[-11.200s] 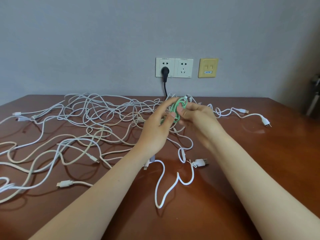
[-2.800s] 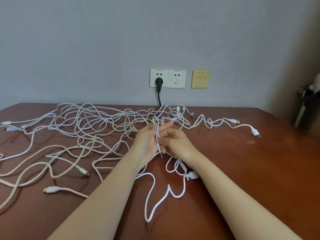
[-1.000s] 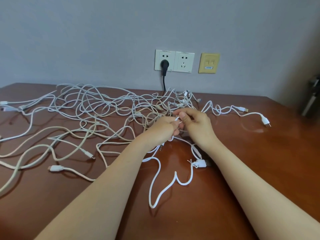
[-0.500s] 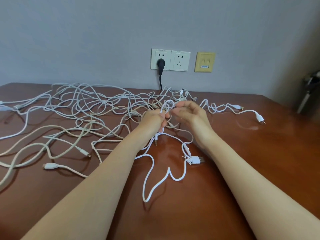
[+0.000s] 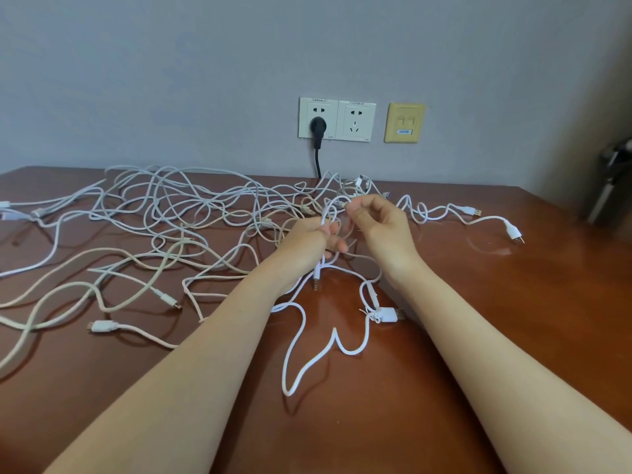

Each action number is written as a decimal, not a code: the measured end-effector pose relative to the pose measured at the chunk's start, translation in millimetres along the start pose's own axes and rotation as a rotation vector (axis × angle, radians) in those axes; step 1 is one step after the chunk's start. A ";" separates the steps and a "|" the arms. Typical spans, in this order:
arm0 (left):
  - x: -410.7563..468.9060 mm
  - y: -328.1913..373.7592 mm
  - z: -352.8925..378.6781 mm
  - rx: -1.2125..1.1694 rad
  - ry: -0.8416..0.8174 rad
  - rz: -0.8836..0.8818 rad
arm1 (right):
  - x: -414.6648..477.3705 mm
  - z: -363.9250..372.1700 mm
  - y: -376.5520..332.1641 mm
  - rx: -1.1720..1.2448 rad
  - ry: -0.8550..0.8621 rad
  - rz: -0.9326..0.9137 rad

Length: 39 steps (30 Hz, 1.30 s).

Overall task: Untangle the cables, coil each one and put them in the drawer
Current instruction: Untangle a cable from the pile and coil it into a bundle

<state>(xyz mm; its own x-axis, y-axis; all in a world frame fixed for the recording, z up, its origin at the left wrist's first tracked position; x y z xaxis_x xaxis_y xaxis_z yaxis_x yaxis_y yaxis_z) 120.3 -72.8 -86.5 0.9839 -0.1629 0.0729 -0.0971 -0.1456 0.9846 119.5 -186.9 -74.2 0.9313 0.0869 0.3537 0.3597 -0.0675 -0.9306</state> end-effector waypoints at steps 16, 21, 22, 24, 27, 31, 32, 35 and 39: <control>1.5 3.5 -1.7 -0.177 0.161 0.010 | -4.5 7.7 1.3 -0.278 0.073 -0.016; 3.3 0.0 -4.5 -0.152 0.228 0.043 | -5.3 16.9 2.0 -0.283 -0.020 -0.019; 3.6 0.0 -5.2 -0.153 0.236 0.055 | -6.0 19.3 3.0 -0.284 -0.031 -0.015; 3.9 -1.2 -6.6 -0.125 0.244 0.080 | -7.0 22.7 5.3 -0.274 -0.037 -0.007; 2.3 -2.1 -7.8 -0.133 0.247 0.091 | -7.5 24.1 5.1 -0.323 -0.044 -0.008; 3.9 -4.4 -8.8 -0.138 0.233 0.072 | -8.2 23.4 4.4 -0.378 -0.054 -0.023; 4.6 -5.3 -8.6 -0.134 0.224 0.065 | -8.9 23.1 4.4 -0.392 -0.055 -0.021; 5.1 -5.6 -7.7 -0.075 0.218 0.044 | -10.4 21.8 3.5 -0.395 -0.065 -0.012; 7.0 -5.9 -8.8 0.024 0.279 0.038 | -11.3 25.9 1.2 -0.332 -0.072 0.020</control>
<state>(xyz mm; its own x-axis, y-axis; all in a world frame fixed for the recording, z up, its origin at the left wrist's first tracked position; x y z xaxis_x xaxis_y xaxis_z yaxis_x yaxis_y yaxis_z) 129.1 -64.5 -90.3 0.9825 0.1055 0.1538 -0.1348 -0.1682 0.9765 108.0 -162.3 -81.7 0.9362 0.1511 0.3174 0.3515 -0.3889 -0.8516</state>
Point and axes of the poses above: each hand's wrist, its own x-axis towards the middle knuckle, its own z-axis out of the palm, y = z × x, the point moved 2 cm from there along x, towards the middle knuckle, and after that the axes turned 5 degrees about -y, right-handed, at the moved point
